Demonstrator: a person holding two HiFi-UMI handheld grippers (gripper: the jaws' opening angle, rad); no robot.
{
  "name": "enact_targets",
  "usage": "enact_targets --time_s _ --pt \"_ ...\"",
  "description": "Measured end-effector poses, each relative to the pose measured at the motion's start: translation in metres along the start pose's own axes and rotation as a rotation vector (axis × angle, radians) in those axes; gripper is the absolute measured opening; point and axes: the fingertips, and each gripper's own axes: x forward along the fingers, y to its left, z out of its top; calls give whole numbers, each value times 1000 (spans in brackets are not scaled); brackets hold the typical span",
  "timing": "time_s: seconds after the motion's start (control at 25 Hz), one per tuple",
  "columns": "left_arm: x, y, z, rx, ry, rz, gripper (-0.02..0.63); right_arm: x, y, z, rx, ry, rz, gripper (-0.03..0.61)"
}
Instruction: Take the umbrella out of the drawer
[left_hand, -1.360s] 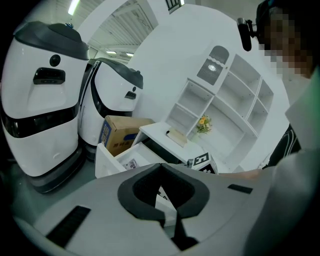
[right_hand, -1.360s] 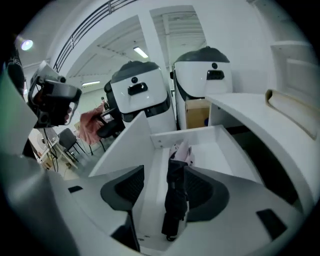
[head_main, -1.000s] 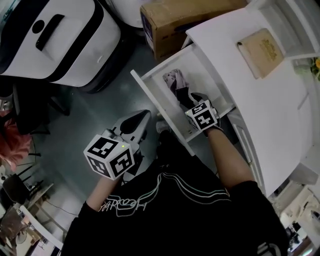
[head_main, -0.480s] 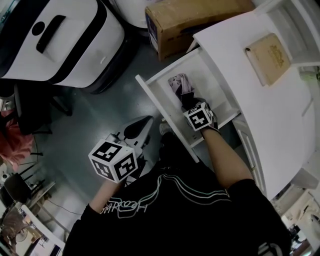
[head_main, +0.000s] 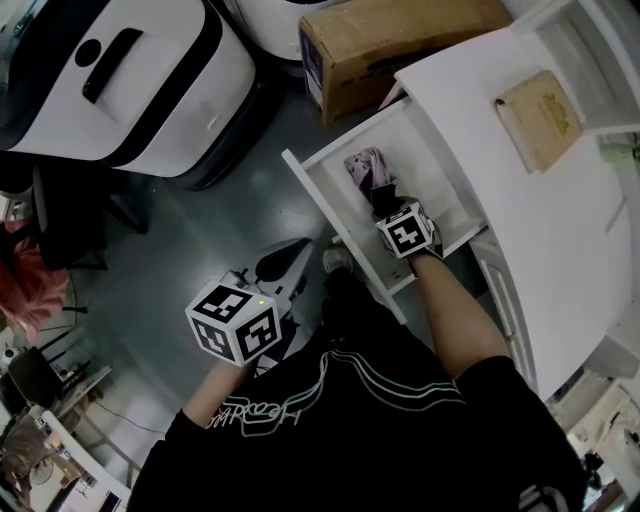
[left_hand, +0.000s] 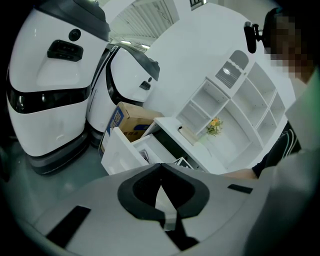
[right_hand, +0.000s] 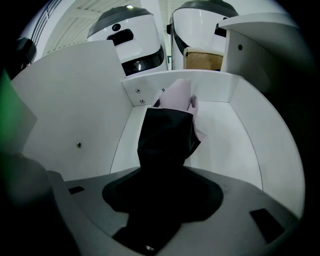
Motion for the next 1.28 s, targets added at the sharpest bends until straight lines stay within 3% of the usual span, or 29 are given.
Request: enact_targets --time_s 0.32,0.72,1.28 --pt "-25 -9 -21 -9 -13 -2 17 -32 2 11 34 -69 -10 209" --pt "-83 -58 -33 74 -71 -22 17 -154 35 28 54 -278 -59 209" --pt "-182 -165 -51 265 -174 -92 17 -362 163 -20 110 -683 48 209"
